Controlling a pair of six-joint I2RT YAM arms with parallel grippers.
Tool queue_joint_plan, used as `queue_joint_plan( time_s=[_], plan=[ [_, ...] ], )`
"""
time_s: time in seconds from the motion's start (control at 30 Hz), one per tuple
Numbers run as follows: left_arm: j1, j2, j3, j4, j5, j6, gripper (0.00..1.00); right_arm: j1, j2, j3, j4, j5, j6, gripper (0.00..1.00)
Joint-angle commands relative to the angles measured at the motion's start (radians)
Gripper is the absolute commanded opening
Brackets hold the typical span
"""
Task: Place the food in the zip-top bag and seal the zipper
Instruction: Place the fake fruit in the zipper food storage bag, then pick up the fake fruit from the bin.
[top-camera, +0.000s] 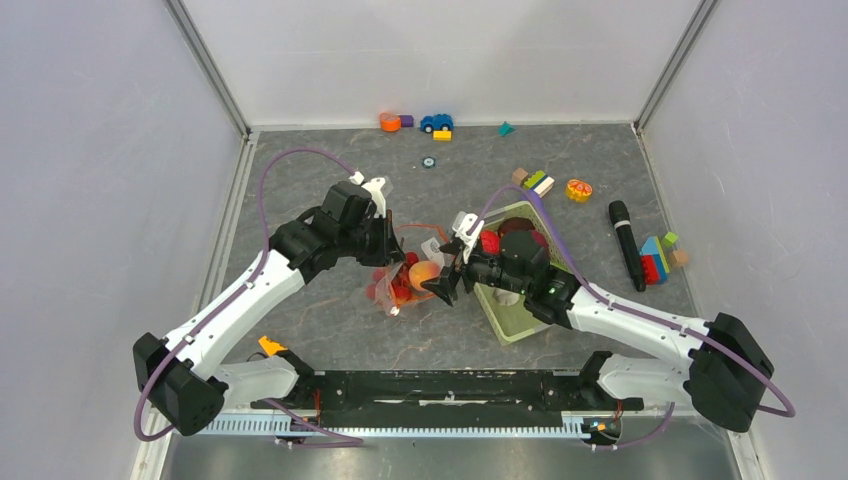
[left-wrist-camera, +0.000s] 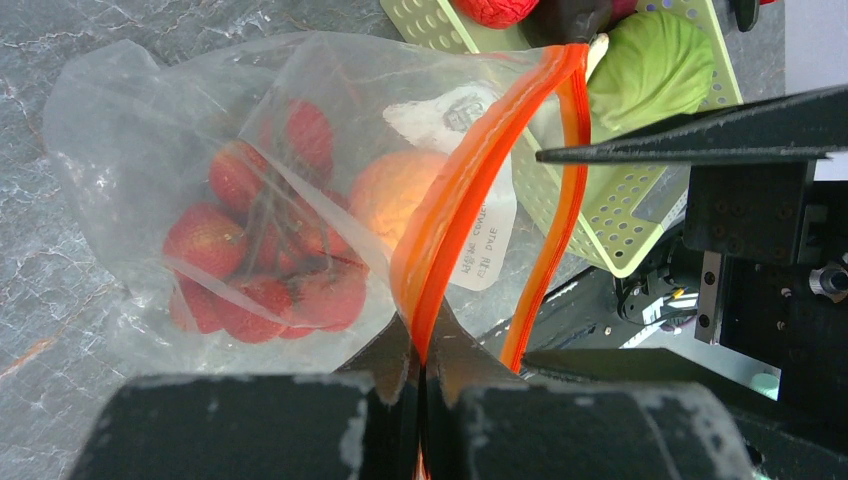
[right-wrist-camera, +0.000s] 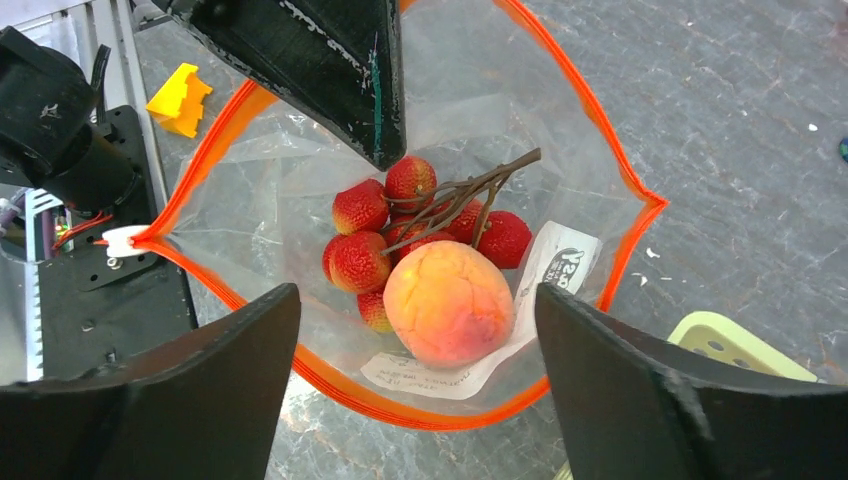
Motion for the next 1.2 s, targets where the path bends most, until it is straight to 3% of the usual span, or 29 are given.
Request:
queue_joint_plan(
  time_s=[0.0,0.37,0.53,0.9,1.17],
  plan=[
    [0.004,-0.026,-0.001,0.039,0.006,0.021,0.02,0.005,-0.027,0.032,0.043,0.023,-0.022,0.98],
    [0.011,-0.024,-0.001,0.039,-0.004,0.024,0.02,0.005,-0.105,-0.019,0.189,-0.036,-0.043,0.98],
    [0.014,-0.022,-0.002,0.039,-0.004,0.024,0.02,0.003,-0.177,-0.046,0.183,0.03,-0.082,0.98],
    [0.016,-0.002,-0.002,0.039,0.015,0.021,0.02,-0.015,-0.307,-0.055,0.018,0.457,-0.057,0.98],
    [0.019,-0.001,-0.002,0.038,0.019,0.02,0.02,-0.095,-0.301,-0.009,-0.222,0.777,0.145,0.98]
  ],
)
